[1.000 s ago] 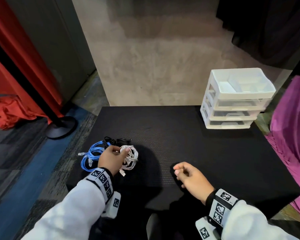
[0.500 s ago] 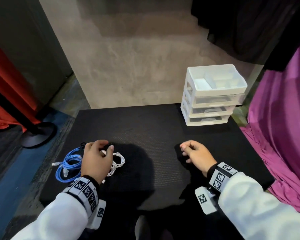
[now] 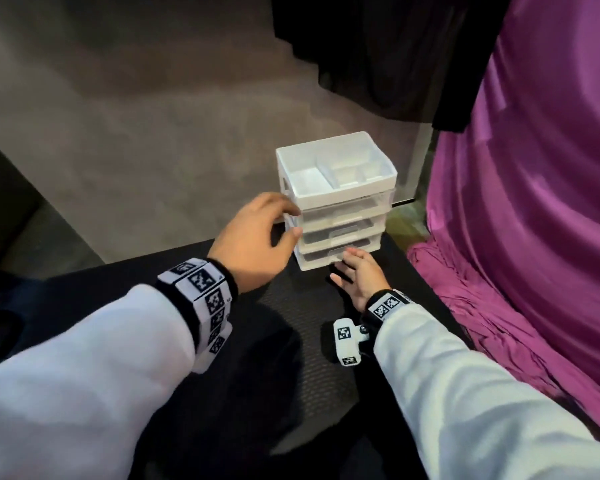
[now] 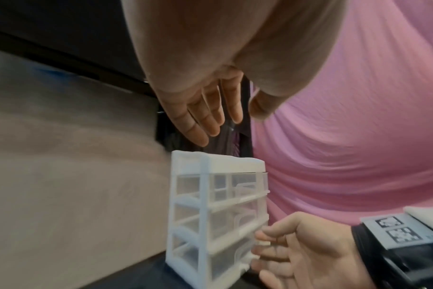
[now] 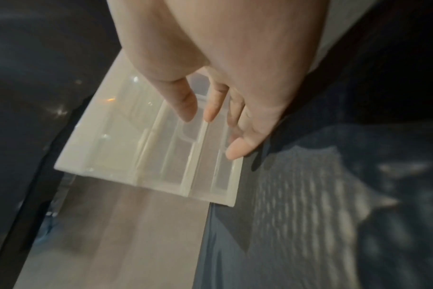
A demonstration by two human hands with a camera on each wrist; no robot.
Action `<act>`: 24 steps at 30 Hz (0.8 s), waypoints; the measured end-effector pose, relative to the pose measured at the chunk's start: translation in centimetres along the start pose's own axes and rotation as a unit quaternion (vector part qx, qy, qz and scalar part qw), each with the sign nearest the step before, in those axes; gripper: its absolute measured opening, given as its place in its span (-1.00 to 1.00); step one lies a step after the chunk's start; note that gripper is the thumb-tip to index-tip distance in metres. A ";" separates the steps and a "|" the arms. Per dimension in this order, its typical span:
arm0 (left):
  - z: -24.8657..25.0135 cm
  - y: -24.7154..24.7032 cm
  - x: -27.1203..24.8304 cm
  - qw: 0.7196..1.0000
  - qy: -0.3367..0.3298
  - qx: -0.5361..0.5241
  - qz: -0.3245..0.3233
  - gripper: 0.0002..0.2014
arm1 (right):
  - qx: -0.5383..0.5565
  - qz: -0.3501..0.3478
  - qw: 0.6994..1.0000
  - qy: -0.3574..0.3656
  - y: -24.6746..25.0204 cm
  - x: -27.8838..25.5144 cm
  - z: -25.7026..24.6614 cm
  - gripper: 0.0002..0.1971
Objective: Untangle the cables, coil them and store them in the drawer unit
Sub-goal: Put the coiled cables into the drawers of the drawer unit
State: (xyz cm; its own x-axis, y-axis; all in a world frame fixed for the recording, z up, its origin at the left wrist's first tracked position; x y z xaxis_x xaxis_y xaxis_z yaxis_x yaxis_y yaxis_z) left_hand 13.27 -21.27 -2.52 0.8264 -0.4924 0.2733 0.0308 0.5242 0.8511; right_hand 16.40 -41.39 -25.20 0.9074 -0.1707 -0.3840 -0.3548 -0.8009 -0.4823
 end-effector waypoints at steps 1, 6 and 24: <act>0.7 -0.7 1.5 0.999 -0.003 0.030 -0.027 -0.69 | 0.023 -0.003 1.000 -0.004 0.0 0.3 0.1 -0.86; 1.0 -5.0 5.0 0.984 0.048 0.111 -0.133 -0.59 | 0.130 -0.008 0.991 -0.038 0.1 0.7 0.4 -0.96; -2.2 -2.9 -2.4 0.999 0.037 0.016 0.017 -0.66 | 0.021 0.083 0.996 -0.016 6.9 -9.1 3.3 -0.89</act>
State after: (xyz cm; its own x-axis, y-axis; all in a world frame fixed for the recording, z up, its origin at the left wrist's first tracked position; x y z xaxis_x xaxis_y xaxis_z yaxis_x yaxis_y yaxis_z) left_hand 12.45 -20.13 -6.66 0.8659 -0.4217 0.2690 -0.0142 0.5168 0.8560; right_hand 4.91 -43.49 -27.63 0.8279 -0.2800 -0.4860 -0.5092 -0.7384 -0.4421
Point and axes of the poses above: each hand's wrist, its own x-axis towards the middle knuckle, its own y-axis out of the back of the hand, z = x × y, the point moved 7 cm from there along x, towards the middle knuckle, and after that the axes turned 4 degrees about -z, right-handed, at the moved point
